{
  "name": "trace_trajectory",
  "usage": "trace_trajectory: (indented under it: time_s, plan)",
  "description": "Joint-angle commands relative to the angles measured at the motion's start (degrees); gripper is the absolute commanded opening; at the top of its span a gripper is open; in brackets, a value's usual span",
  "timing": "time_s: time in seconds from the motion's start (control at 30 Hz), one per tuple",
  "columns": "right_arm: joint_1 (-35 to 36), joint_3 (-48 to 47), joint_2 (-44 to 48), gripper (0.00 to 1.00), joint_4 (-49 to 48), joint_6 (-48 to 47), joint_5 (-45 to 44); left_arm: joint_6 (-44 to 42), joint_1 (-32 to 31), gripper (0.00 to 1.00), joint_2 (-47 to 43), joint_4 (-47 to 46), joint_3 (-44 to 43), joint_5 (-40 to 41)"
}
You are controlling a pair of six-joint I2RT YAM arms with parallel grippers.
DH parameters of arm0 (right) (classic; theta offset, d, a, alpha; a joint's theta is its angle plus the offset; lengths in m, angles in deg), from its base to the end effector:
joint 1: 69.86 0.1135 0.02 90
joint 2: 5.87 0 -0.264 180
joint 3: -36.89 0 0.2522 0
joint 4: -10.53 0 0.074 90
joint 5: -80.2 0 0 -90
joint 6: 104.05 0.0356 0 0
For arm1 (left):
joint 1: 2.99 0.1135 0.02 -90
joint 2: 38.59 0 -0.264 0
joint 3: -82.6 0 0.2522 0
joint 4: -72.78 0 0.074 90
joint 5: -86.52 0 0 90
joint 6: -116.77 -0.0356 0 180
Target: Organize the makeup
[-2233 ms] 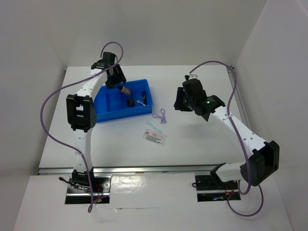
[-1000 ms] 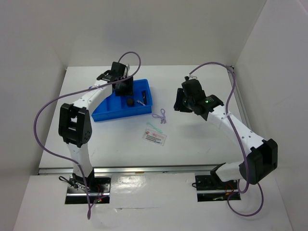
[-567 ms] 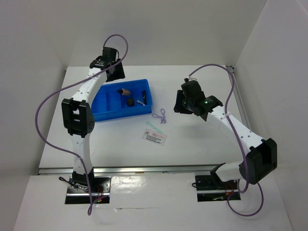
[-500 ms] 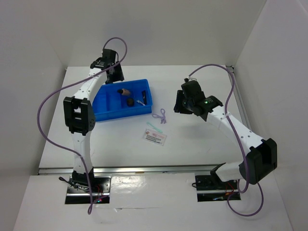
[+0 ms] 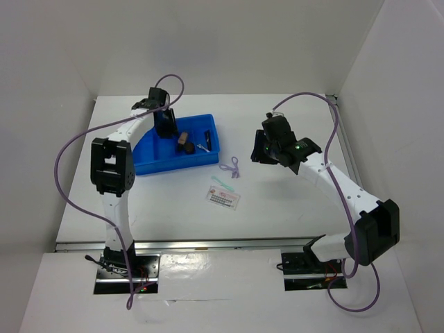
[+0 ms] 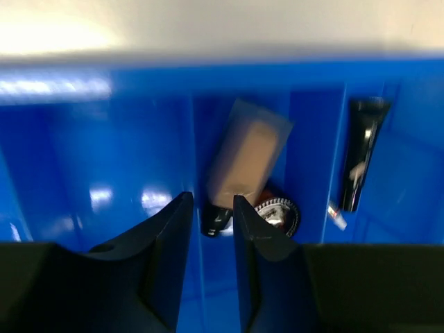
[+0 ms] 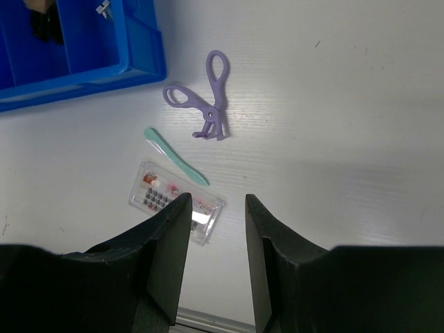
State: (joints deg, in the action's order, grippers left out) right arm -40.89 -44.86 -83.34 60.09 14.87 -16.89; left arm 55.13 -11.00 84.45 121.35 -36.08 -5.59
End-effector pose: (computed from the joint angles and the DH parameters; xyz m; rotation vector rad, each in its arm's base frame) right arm 0.2568 0.1372 0.3124 0.0596 2.3796 0.3447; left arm 0.4766 -0.0684 0.2282 -0.4300 2.4839 -0.3079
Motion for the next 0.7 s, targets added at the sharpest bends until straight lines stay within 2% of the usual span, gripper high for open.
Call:
trace_trajectory:
  time_s: [0.0,0.1,0.2,0.23,0.33,0.37,0.5,0.6,0.63,0.67]
  plan:
    - [-0.4,-0.4,-0.8,0.44,0.5,0.5,0.1,-2.4,-0.8,0.41,-5.6,-3.8,4.2,-6.7]
    - [-0.4,-0.9,-0.8,0.44,0.5,0.5,0.1,-3.5,-2.0,0.34,-6.2,-2.0,4.2,-7.3]
    - [-0.4,-0.9,-0.8,0.44,0.5,0.5,0.1,-4.1,-3.8,0.34,-8.3,-0.5,5.3,-5.2]
    - [-0.4,-0.9,-0.8,0.44,0.5,0.5,0.1,-4.1,-3.8,0.35,-9.0,0.3,6.0,-1.8]
    - [-0.4,-0.9,-0.8,0.44,0.0,0.5,0.7,-4.1,-6.5,0.48,-14.1,-0.4,8.6,5.4]
    - [-0.4,-0.9,-0.8,0.44,0.0,0.5,1.2,-4.1,-7.8,0.56,-17.1,-1.0,8.6,7.0]
    - [-0.4,-0.9,-0.8,0.44,-0.5,0.5,1.7,-5.7,-11.8,0.68,-22.4,-1.5,9.1,10.9]
    - [-0.4,-0.9,-0.3,0.46,-0.5,1.0,1.7,-5.7,-15.4,0.68,-23.3,1.7,10.1,9.8]
    - [-0.4,-0.9,-0.3,0.49,-0.5,1.0,1.7,-5.7,-16.5,0.57,-23.9,1.8,11.0,8.9]
    - [-0.4,-0.2,-0.3,0.56,-0.5,1.0,1.7,-5.7,-19.1,0.50,-23.9,1.8,13.2,7.3]
